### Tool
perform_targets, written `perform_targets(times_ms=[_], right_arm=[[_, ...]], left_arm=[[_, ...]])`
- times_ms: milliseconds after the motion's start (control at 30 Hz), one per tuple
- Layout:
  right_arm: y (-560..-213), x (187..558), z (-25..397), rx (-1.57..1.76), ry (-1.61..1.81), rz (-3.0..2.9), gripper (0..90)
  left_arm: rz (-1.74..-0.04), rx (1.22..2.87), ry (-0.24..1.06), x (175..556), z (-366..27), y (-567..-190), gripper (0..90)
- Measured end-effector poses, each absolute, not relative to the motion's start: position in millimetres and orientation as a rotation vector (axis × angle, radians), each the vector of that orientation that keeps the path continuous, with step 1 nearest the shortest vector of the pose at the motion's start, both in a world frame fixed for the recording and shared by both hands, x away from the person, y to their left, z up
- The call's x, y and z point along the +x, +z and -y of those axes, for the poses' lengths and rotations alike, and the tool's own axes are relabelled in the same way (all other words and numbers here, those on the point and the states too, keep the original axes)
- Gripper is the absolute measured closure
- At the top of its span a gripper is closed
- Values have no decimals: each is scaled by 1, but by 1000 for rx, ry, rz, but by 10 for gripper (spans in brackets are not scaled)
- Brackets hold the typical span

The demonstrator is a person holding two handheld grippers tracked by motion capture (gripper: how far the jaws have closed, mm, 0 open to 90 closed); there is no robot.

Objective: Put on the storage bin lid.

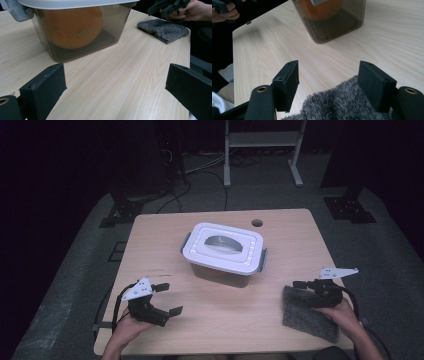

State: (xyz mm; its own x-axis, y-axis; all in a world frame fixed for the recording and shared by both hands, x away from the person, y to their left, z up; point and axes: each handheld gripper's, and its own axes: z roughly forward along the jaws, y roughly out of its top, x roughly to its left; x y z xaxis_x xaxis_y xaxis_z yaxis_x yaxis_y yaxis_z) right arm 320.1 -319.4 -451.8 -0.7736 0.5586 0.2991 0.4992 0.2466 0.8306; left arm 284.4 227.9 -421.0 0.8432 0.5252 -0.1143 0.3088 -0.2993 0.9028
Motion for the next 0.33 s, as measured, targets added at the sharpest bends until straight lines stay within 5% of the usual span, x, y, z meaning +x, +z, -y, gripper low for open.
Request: perform_targets(times_ms=[333], right_arm=[[-457, 315, 319, 1038, 1591, -2421, 313]], left_arm=[[-624, 1908, 244, 284, -228, -421, 22]])
